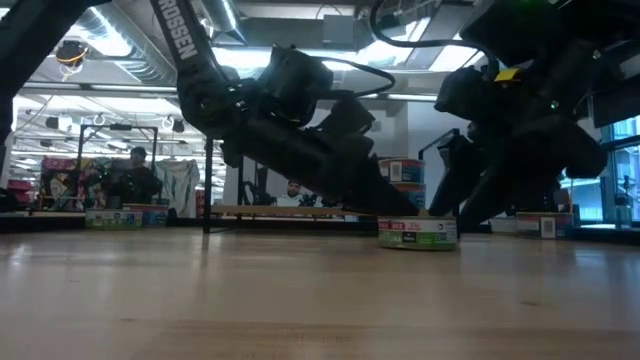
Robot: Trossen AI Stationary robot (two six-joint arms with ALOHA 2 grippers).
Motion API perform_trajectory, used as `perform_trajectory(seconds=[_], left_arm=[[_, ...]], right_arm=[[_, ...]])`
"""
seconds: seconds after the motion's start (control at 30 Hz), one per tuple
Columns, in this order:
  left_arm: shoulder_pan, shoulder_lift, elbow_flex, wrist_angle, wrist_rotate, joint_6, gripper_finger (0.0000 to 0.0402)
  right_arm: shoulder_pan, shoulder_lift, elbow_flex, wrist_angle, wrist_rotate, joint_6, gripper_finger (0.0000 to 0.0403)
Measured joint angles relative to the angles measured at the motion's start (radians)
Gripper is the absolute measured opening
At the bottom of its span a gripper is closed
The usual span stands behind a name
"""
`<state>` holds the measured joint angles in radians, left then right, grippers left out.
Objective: Stack canned seafood by type on shelf
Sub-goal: Put the green and white tuna can on the shelf
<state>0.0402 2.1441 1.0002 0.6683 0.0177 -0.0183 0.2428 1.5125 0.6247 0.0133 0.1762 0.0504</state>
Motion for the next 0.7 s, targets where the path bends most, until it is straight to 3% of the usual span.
perform_trajectory(seconds=[0.17,0.33,0.7], left_arm=[[0.003,0.002,-0.001,-0.009,0.007,-0.020,0.0264],[0.041,0.002,-0.006,-0.006,0.127,-0.141,0.0264],[0.073,0.002,-0.024,0.016,0.148,-0.160,0.0264]], right_arm=[[0.007,0.004,0.000,0.011,0.033,-0.032,0.0294],[0.049,0.002,0.000,0.011,0.149,-0.086,0.0294],[0.106,0.008,0.001,-0.027,0.351,-0.248,0.0294]])
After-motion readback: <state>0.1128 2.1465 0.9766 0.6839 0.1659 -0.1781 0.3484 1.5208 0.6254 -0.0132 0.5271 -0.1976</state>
